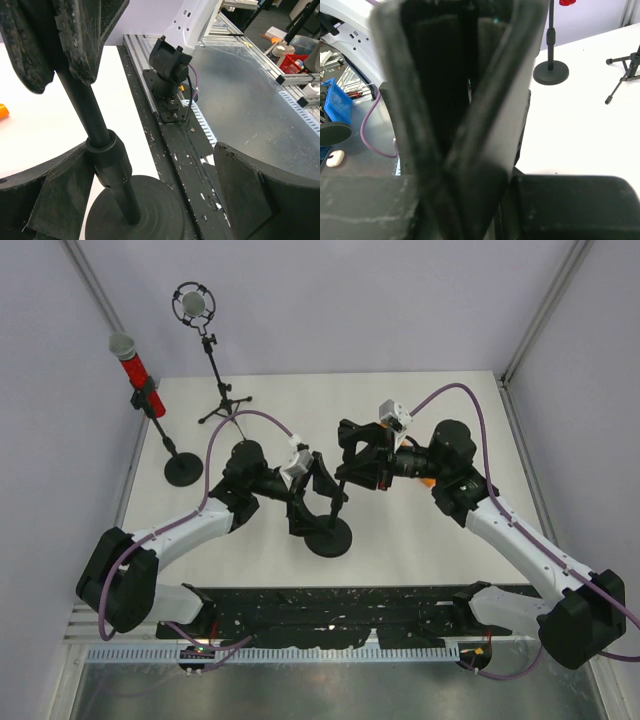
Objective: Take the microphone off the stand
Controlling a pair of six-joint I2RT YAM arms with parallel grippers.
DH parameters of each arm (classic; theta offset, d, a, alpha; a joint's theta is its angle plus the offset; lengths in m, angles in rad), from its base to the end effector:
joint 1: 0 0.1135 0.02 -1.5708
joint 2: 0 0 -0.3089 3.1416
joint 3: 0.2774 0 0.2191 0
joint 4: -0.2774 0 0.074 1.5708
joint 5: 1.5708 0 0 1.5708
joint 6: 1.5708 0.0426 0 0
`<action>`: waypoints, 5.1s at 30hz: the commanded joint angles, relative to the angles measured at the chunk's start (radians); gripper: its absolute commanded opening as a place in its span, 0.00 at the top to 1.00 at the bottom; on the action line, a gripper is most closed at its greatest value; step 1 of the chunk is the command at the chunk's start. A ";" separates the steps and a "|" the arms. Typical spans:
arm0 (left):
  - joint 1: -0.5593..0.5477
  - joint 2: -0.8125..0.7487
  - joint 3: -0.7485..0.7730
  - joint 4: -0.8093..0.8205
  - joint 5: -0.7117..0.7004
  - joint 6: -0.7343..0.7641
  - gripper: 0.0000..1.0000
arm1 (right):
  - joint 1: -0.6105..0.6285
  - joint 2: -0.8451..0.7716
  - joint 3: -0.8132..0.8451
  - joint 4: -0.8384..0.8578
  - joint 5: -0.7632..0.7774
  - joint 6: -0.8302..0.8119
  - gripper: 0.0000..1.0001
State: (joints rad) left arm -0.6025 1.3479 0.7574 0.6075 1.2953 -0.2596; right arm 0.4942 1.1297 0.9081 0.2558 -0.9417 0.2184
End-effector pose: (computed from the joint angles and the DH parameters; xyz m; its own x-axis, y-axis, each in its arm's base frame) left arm 0.1792 -0.1730 0.3487 -0.2295 0.0731 -0.9706 0.9188 -0.3129 -0.2408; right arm 0.1649 0.1280 0.4084 -0.1852 0.0450 -0.9817 -0.9735 0.1280 0.1896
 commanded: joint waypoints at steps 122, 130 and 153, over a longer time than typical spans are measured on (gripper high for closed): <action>-0.051 -0.003 0.054 -0.035 -0.053 -0.001 0.00 | -0.049 0.001 -0.002 0.267 -0.178 0.134 0.95; -0.105 0.053 0.062 0.102 0.036 -0.128 0.01 | -0.048 0.007 -0.009 0.267 -0.158 0.113 0.95; 0.030 -0.113 0.026 0.336 0.094 -0.322 0.02 | -0.187 -0.027 -0.003 -0.001 0.049 -0.197 0.95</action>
State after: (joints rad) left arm -0.5747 1.2980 0.7769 0.7914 1.3140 -0.5091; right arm 0.3275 1.0943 0.8787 0.2516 -1.0054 0.1223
